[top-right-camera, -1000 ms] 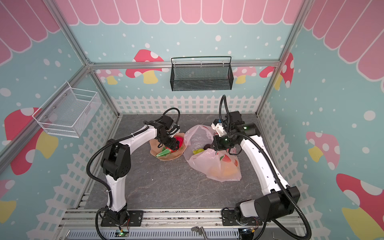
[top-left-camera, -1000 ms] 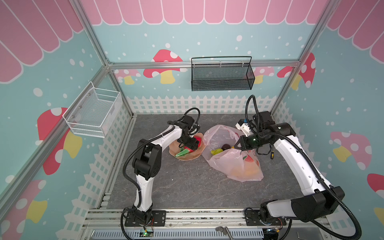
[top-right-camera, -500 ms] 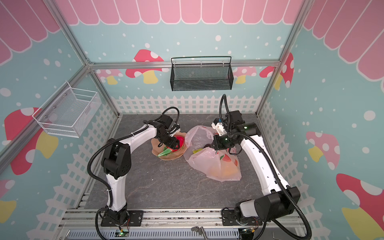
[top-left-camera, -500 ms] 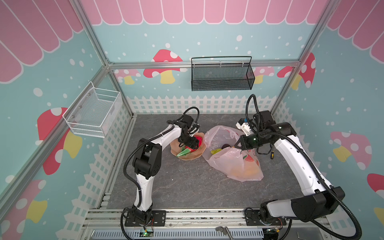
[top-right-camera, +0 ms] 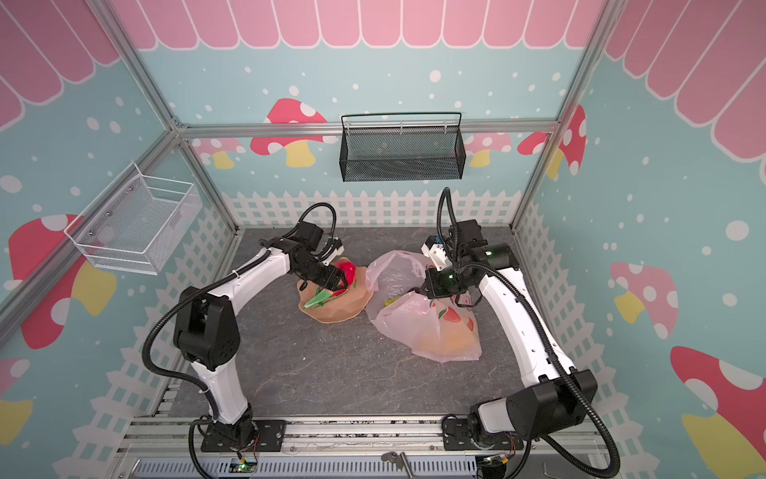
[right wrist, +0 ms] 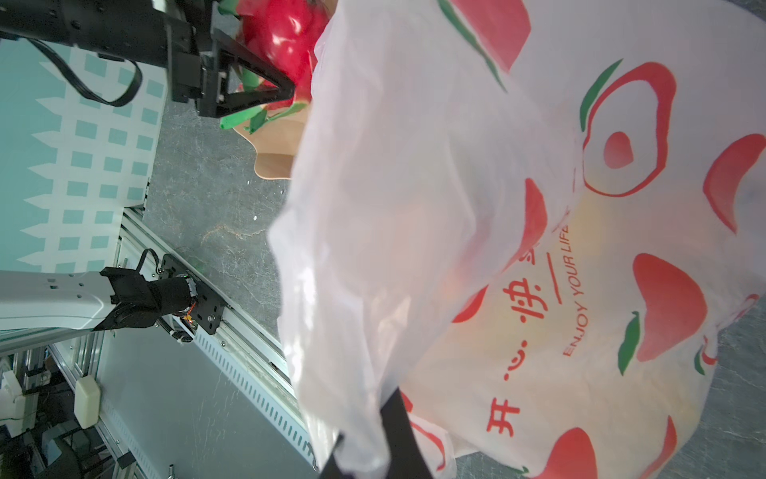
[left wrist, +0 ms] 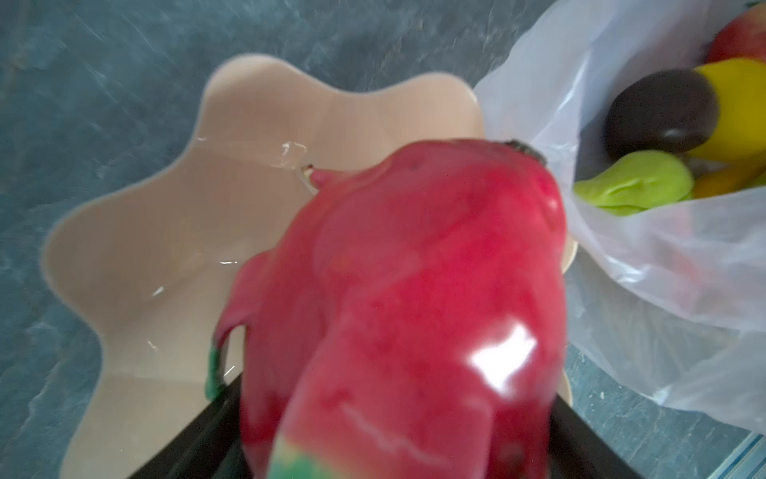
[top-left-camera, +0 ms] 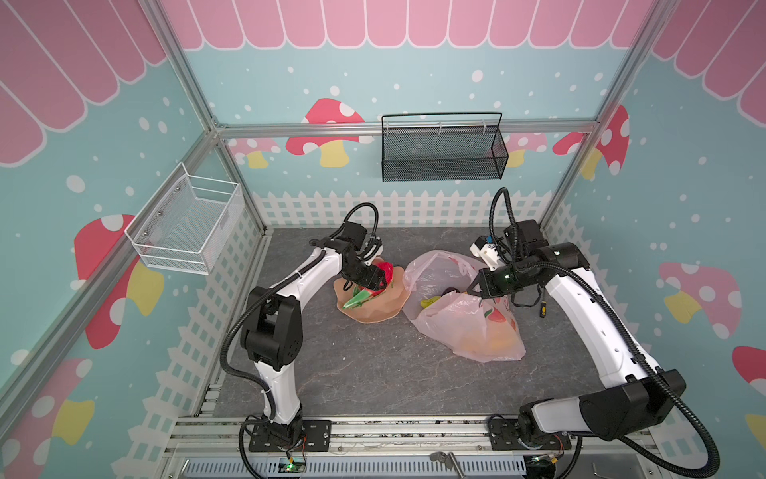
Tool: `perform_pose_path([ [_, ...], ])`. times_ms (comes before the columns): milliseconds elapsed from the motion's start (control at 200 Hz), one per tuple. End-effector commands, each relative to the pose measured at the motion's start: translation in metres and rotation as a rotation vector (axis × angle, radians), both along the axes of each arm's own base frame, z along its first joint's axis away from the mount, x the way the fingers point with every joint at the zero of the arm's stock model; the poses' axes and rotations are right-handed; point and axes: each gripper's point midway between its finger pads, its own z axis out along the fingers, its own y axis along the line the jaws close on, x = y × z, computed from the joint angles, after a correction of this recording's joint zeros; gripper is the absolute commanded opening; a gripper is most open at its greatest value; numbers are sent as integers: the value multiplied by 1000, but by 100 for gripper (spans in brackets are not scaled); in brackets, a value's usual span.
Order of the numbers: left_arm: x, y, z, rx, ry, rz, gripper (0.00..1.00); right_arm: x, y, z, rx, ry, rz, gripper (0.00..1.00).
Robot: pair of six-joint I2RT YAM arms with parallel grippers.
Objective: Place the fruits into the plastic bag
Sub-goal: 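Lower the left gripper and close it on the red dragon fruit, then lift the dragon fruit with the left gripper and carry it over the bag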
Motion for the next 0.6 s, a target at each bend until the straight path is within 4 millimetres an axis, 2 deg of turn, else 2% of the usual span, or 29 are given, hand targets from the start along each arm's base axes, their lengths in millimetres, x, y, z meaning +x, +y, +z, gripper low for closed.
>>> perform_pose_path([
  [0, 8, -9, 50, -110, -134, -11, 35, 1, 0, 5, -10, -12, 16, 0],
  [150, 9, -8, 80, -134, -203, -8, 35, 2, 0, 5, -9, -12, 17, 0],
  [395, 2, -10, 150, -227, -390, -27, 35, 2, 0, 6, -9, -17, 18, 0],
  [595, -13, -11, 169, -224, -452, -79, 34, 2, 0, 6, -10, -18, 16, 0],
])
